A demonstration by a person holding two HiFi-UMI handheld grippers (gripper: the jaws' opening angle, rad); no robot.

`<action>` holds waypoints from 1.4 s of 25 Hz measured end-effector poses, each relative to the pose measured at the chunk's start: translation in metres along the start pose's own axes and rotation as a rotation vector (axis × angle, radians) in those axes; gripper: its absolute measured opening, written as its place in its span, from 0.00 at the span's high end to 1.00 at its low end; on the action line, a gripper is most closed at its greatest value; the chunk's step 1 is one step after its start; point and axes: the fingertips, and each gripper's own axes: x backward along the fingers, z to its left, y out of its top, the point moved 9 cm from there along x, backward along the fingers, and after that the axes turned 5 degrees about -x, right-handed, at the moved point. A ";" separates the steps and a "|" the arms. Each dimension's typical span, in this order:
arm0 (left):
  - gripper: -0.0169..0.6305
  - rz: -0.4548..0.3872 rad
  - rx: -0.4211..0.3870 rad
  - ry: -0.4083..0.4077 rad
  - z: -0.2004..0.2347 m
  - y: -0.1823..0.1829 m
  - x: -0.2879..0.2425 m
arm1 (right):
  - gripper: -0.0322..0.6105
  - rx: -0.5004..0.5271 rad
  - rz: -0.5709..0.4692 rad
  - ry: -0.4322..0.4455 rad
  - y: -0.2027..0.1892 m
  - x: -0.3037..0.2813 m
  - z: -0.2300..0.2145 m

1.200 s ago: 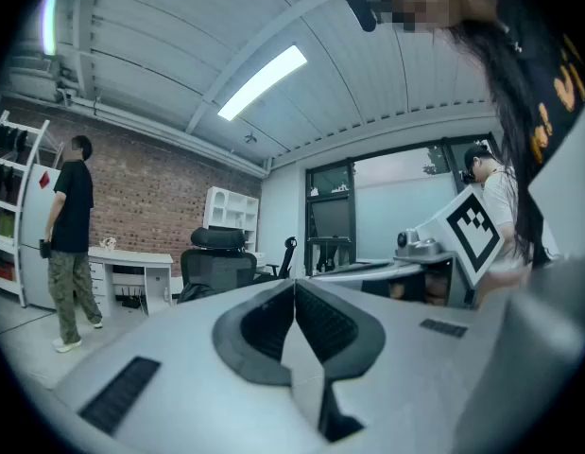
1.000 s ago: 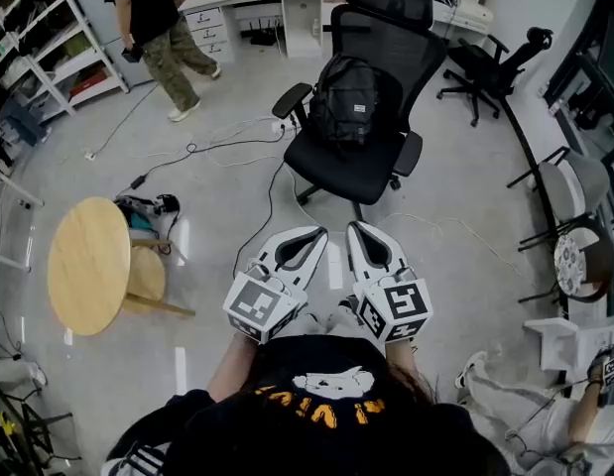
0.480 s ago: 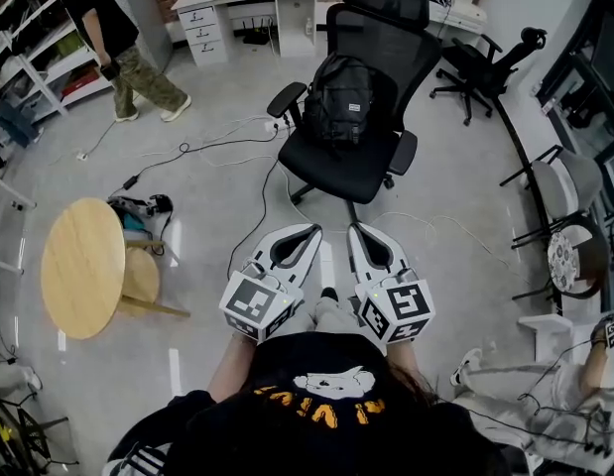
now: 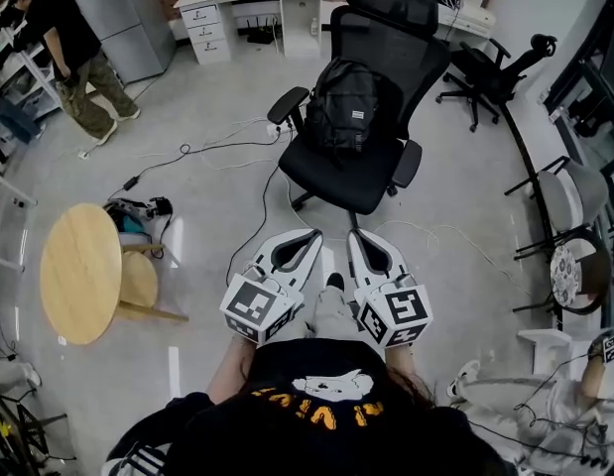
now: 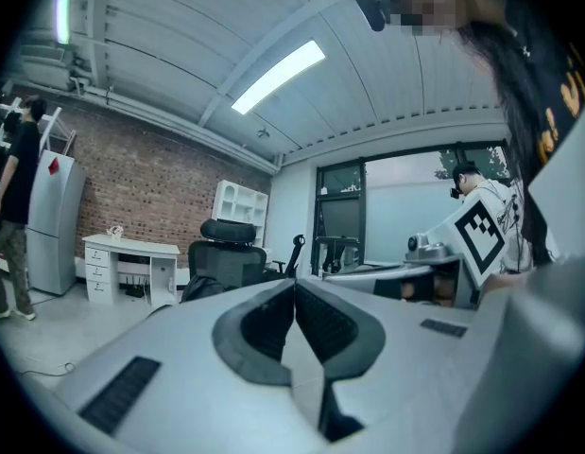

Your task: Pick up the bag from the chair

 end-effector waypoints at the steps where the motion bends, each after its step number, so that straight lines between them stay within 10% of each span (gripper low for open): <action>1: 0.96 0.006 0.001 0.005 0.005 -0.001 -0.007 | 0.95 -0.004 0.003 0.003 0.001 -0.007 -0.006; 18: 0.96 0.039 -0.024 0.079 0.079 0.018 -0.186 | 0.95 -0.021 0.023 0.090 0.057 -0.133 -0.173; 35: 0.96 0.133 -0.030 0.187 0.103 0.015 -0.230 | 0.95 -0.120 0.045 0.150 0.054 -0.178 -0.238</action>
